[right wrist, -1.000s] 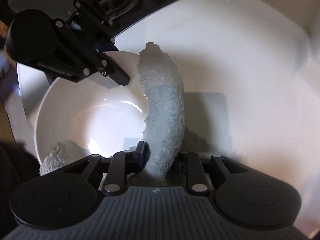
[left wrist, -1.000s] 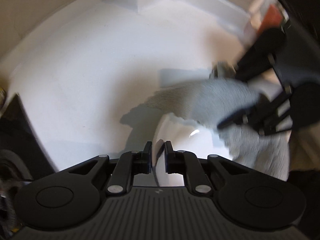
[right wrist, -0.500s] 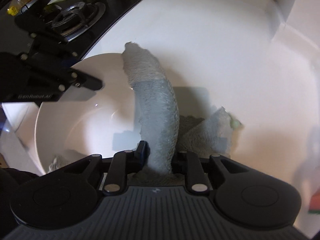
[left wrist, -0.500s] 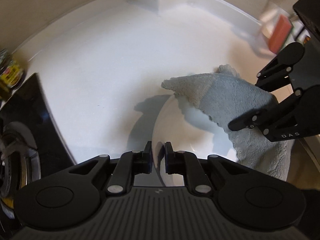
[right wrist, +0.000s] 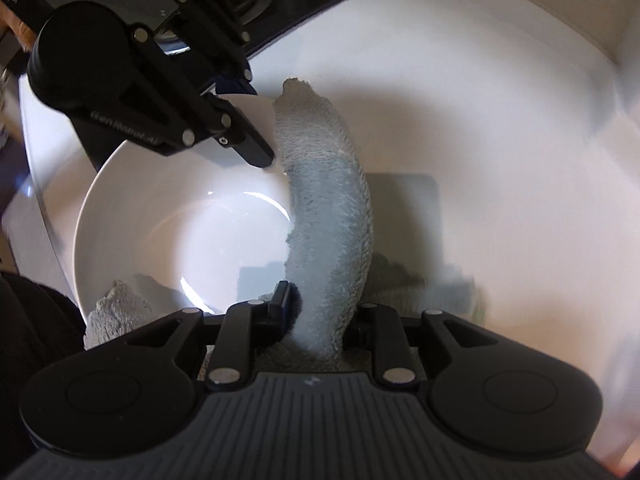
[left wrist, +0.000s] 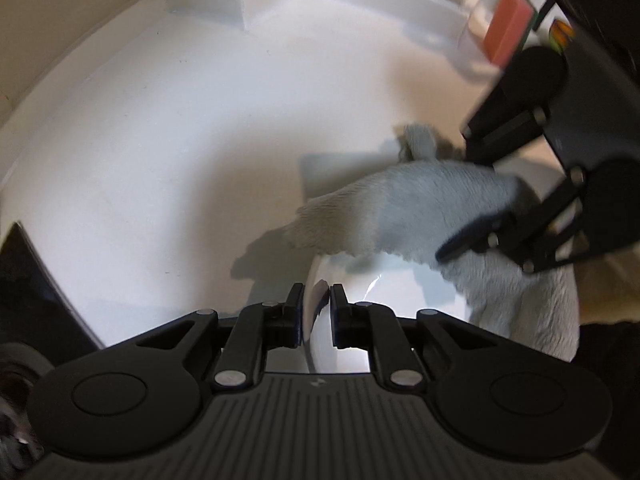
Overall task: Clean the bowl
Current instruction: 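Scrub the towel around the bowl interior with the right gripper while the left gripper holds the rim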
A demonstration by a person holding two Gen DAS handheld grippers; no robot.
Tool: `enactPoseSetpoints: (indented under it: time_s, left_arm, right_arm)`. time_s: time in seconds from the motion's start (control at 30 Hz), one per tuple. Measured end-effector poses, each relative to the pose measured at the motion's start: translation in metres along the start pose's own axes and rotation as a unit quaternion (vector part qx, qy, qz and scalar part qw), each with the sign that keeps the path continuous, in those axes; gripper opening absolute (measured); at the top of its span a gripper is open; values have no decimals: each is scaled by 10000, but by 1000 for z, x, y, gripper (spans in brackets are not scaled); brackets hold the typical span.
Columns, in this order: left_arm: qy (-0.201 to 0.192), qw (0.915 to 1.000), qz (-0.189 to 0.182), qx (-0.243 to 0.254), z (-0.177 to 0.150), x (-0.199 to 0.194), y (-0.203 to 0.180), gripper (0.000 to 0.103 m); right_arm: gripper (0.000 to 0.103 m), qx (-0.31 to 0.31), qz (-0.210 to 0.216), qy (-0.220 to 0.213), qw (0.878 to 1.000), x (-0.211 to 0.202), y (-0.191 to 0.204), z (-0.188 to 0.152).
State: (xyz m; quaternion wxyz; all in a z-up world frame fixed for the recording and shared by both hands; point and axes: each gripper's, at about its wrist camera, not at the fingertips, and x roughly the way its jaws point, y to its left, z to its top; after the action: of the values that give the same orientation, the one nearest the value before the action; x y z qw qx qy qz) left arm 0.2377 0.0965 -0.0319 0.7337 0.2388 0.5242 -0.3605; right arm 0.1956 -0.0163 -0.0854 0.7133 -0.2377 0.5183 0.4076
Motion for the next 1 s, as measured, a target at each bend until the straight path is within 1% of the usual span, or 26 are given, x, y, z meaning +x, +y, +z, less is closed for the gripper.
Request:
enactPoseSetpoints:
  time_s: [0.07, 0.17, 0.3, 0.37, 0.4, 0.43, 0.47, 0.5, 0.53, 0.57, 0.6, 0.63, 0.7, 0.8, 0.87, 1.0]
  left_arm:
    - [43, 9999, 10, -94, 0, 0, 7, 13]
    - [88, 9991, 110, -408, -2, 0, 15, 12]
    - [-47, 9953, 273, -931, -11, -4, 16, 13]
    - [-130, 9929, 383, -1119, -16, -5, 15, 15]
    - [-192, 9911, 511, -1217, -19, -6, 11, 16]
    - [-235, 9896, 614, -1277, -21, -7, 8, 17]
    - [-266, 9888, 703, -1292, -23, -7, 3, 18]
    - [-296, 9880, 798, -1290, -24, -7, -2, 20]
    - [-278, 9887, 850, -1199, -26, -7, -7, 20]
    - [-240, 9901, 836, -1102, -26, -8, -10, 18]
    - [-219, 9917, 724, -1037, -27, -9, -10, 15]
    - [-238, 9928, 576, -1019, -28, -11, -7, 15]
    - [-299, 9940, 308, -1006, -28, -14, -1, 22]
    - [-322, 9956, 45, -883, -20, -15, 7, 22]
    - [-265, 9968, -26, -760, -13, -13, 10, 22]
    - [-132, 9991, -41, -410, 2, -10, 12, 22]
  right_arm:
    - [18, -184, 24, 22, 9998, 3, -4, 11]
    - [16, 34, -45, -120, 9999, 6, -9, 21]
    - [13, 976, -160, -372, 9944, 6, -13, 15]
    - [13, 1672, -150, -462, 9847, 2, -11, 1]
    - [14, 2004, -122, -520, 9783, 1, -9, -7]
    - [16, 2432, -73, -604, 9681, -1, -6, -17]
    - [17, 2718, -36, -659, 9601, -1, -3, -24]
    - [17, 2790, -2, -674, 9579, 2, 1, -28]
    - [17, 2760, 35, -671, 9588, 4, 4, -30]
    - [16, 2589, 51, -639, 9638, 6, 6, -30]
    - [15, 2327, 32, -579, 9708, 6, 5, -29]
    - [14, 2066, -22, -507, 9771, 6, 4, -28]
    - [14, 1596, -159, -390, 9863, -8, -5, -35]
    - [15, 773, -212, -209, 9966, -18, -9, -33]
    - [17, 60, -141, -69, 9999, -18, -10, -24]
    - [18, -732, 119, 150, 9971, -17, -17, -11]
